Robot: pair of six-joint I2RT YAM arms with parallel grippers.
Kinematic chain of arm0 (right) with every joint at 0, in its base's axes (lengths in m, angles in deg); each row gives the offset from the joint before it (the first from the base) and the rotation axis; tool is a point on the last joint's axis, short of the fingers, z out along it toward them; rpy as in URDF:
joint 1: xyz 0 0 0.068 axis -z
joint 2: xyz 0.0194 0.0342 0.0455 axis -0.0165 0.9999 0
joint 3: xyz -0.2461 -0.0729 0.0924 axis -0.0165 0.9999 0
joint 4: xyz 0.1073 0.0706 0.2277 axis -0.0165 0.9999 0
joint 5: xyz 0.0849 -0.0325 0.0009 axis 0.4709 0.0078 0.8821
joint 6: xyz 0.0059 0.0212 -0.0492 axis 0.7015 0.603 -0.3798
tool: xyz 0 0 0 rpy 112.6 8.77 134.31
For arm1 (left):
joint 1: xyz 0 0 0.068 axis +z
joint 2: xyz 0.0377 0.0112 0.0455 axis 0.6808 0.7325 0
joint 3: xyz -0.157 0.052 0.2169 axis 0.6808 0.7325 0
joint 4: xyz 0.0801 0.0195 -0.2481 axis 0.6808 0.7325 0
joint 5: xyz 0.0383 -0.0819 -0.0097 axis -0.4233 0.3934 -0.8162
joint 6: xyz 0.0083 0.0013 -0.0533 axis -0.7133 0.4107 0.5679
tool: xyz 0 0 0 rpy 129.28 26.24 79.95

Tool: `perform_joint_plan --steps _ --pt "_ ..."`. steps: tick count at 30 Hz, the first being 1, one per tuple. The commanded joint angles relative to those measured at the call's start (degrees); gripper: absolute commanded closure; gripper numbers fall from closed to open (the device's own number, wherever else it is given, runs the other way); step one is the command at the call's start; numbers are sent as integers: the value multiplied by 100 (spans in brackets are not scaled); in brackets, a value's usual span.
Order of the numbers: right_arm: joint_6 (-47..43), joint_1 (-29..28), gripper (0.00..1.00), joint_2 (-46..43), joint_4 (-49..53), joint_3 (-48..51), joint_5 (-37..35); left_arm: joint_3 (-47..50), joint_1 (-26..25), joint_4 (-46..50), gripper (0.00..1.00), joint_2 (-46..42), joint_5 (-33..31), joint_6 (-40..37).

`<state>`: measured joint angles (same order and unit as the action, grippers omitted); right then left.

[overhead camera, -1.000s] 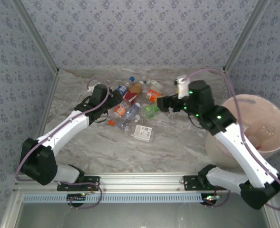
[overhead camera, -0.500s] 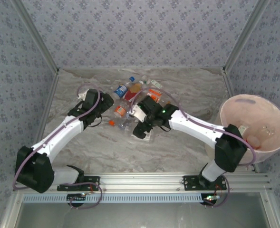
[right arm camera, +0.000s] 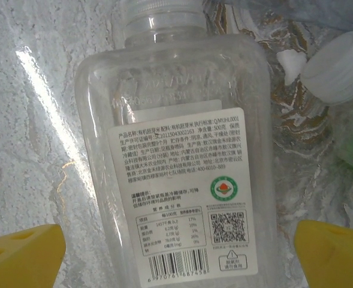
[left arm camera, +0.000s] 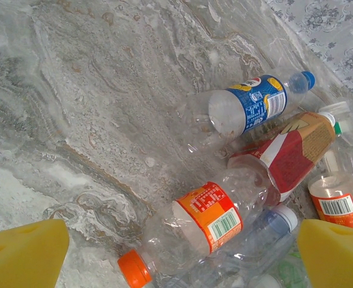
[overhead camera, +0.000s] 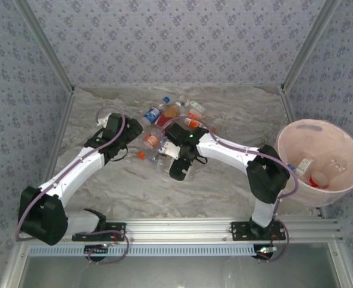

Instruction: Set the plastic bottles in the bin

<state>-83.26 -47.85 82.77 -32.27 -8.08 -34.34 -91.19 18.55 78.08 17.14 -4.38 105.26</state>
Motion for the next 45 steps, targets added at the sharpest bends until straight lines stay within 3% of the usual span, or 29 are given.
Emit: perform_joint_plan --steps 1,20,30,36,45 --pt "-262 -39 0 233 552 -304 52 94 39 131 2 -93 -45 61" --pt "-399 28 0 1142 984 -992 -38 85 37 41 2 -42 189 -196" --pt "-337 -66 0 1370 589 -1014 -138 59 40 23 2 55 253 -176" --pt "-300 -89 13 1287 349 -910 -437 75 38 39 2 46 207 -203" --pt "-228 -77 24 659 473 -613 -79 52 39 9 2 86 235 -189"
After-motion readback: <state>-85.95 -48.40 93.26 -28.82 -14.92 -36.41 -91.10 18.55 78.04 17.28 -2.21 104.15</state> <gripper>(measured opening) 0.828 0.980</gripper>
